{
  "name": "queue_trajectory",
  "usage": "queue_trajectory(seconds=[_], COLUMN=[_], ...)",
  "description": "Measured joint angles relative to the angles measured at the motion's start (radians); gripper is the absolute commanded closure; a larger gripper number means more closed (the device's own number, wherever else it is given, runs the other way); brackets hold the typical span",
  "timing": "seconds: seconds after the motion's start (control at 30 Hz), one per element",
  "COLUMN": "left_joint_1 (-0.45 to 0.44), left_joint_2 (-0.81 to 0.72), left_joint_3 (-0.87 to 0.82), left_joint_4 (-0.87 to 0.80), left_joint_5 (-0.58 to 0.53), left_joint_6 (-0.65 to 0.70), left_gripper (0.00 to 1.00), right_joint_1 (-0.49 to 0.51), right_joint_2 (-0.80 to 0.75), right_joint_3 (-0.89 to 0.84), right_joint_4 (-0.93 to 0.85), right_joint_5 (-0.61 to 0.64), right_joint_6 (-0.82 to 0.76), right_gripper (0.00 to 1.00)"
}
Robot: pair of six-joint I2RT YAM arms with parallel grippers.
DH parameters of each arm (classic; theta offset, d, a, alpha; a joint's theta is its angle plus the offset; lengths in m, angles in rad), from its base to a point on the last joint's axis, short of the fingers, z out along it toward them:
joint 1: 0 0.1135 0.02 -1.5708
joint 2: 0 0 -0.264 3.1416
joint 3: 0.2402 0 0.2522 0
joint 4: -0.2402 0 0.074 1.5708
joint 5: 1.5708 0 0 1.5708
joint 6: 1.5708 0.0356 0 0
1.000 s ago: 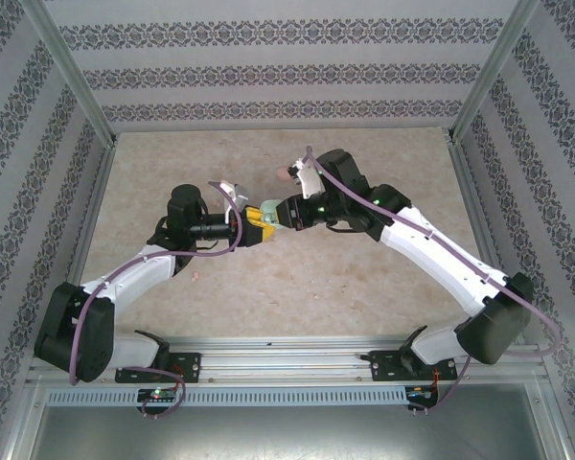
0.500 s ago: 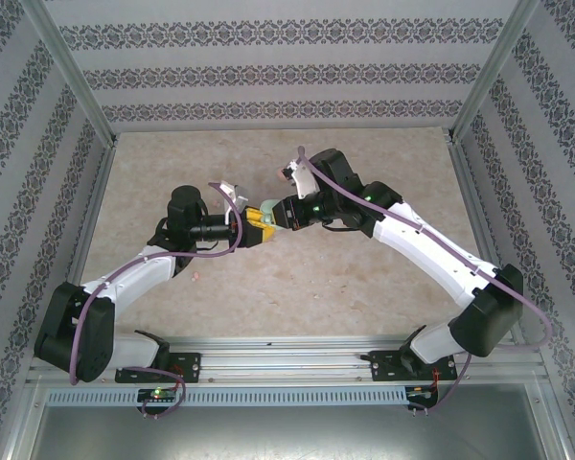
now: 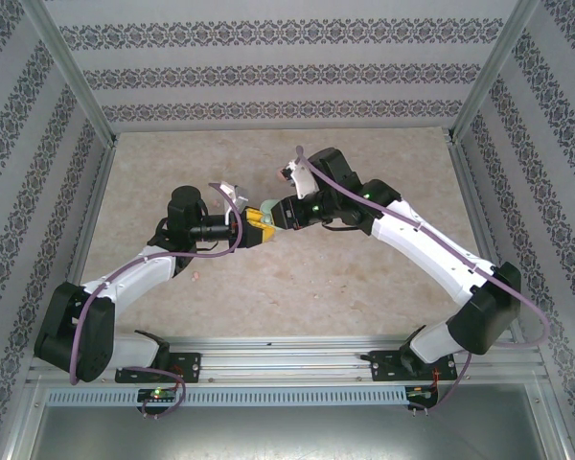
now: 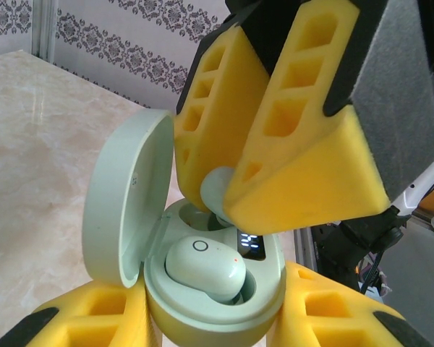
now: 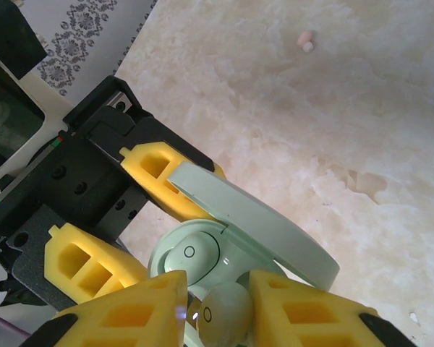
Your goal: Insert wireless bluetooth earbuds into charging case
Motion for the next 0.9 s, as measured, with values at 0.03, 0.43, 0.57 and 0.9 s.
queue_trajectory(seconds=[0.03, 0.43, 0.57, 0.9], left_joint_1=[0.0, 0.0, 0.0, 0.0], left_joint_2=[0.0, 0.0, 0.0, -0.001], left_joint_3=[0.0, 0.0, 0.0, 0.0], left_joint_4=[0.0, 0.0, 0.0, 0.0], left_joint_5=[0.0, -0.002, -0.003, -0.004], left_joint_6=[0.0, 0.0, 0.0, 0.0], left_gripper=[0.88, 0.89, 0.89, 0.89], right_joint_1=[0.0, 0.0, -0.006, -0.008], right_joint_2=[0.003, 0.01, 0.009, 0.006], right_joint_3=[0.005, 0.031, 0.034, 0.034], right_joint_4=[-0.004, -0.033, -0.037, -0.037], right_joint_5=[0.0, 0.007, 0.016, 0.016], right_joint_6=[-0.001, -0.012, -0.011, -0.007], right_gripper=[0.68, 0.64, 0.63, 0.61])
